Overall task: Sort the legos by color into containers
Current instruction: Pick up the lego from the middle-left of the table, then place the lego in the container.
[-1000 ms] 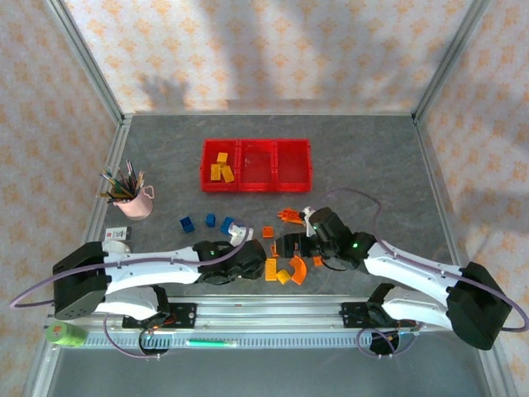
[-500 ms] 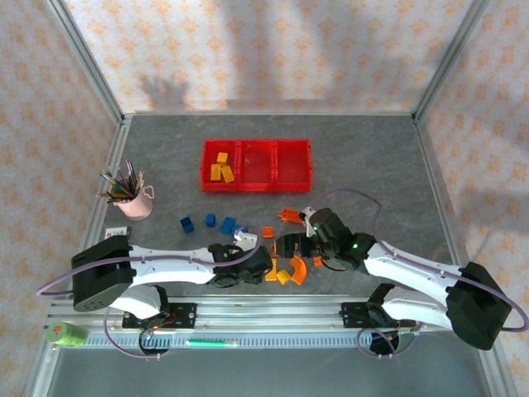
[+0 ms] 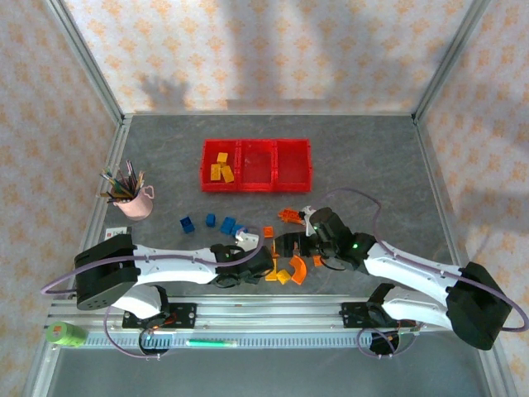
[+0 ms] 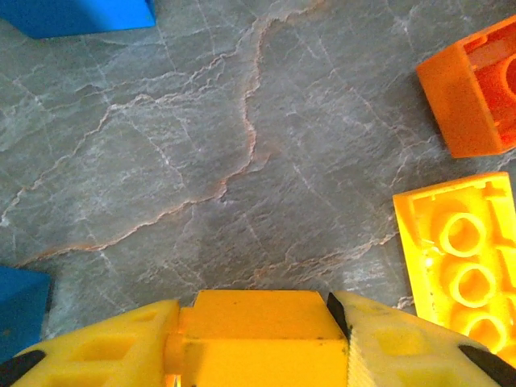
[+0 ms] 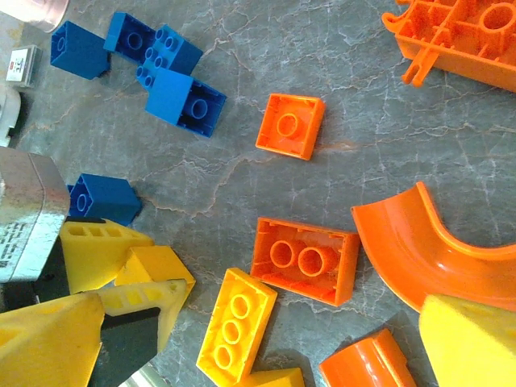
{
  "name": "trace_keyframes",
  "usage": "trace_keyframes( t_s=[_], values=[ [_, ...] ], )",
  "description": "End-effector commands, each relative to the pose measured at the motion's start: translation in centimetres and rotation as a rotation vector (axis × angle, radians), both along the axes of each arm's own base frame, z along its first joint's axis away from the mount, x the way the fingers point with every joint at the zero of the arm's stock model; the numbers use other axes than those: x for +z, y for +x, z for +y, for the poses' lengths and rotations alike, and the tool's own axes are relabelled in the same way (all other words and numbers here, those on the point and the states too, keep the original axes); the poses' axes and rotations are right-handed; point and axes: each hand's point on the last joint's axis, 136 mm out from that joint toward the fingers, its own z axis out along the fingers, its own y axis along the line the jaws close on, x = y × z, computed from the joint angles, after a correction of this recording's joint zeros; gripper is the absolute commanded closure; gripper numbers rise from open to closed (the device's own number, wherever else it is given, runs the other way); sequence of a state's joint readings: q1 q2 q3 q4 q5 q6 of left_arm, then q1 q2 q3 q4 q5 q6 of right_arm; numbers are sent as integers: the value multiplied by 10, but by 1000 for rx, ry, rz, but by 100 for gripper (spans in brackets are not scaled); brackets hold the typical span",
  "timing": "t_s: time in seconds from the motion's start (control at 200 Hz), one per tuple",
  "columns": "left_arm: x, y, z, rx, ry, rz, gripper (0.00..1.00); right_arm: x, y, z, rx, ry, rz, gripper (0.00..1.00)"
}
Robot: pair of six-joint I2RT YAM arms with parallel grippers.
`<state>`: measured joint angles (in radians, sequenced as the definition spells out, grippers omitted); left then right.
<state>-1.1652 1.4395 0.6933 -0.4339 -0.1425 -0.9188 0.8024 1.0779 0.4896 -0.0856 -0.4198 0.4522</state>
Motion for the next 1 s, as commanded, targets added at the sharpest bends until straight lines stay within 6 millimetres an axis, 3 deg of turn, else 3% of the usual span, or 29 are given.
trace_keyframes(
  t_s=[0.0, 0.23, 0.39, 0.531, 0.641, 0.751, 0.996],
  values=[
    [13, 6, 3, 21, -14, -58, 55, 20, 4, 7, 4, 47, -37, 0],
    [60, 32, 16, 82, -17, -179, 55, 52, 17, 15, -30, 103, -83, 0],
    [102, 75, 38, 168, -40, -284, 56, 76, 31, 26, -36, 146, -130, 0],
    [133, 122, 62, 241, -51, -357, 56, 84, 51, 30, -75, 143, -143, 0],
    [143, 159, 86, 320, -39, -391, 56, 90, 67, 30, -110, 147, -153, 0],
    [144, 198, 104, 374, -48, -400, 57, 78, 86, 29, -147, 105, -138, 0],
    [129, 276, 134, 472, -21, -388, 57, 72, 114, 28, -183, 82, -146, 0]
  ],
)
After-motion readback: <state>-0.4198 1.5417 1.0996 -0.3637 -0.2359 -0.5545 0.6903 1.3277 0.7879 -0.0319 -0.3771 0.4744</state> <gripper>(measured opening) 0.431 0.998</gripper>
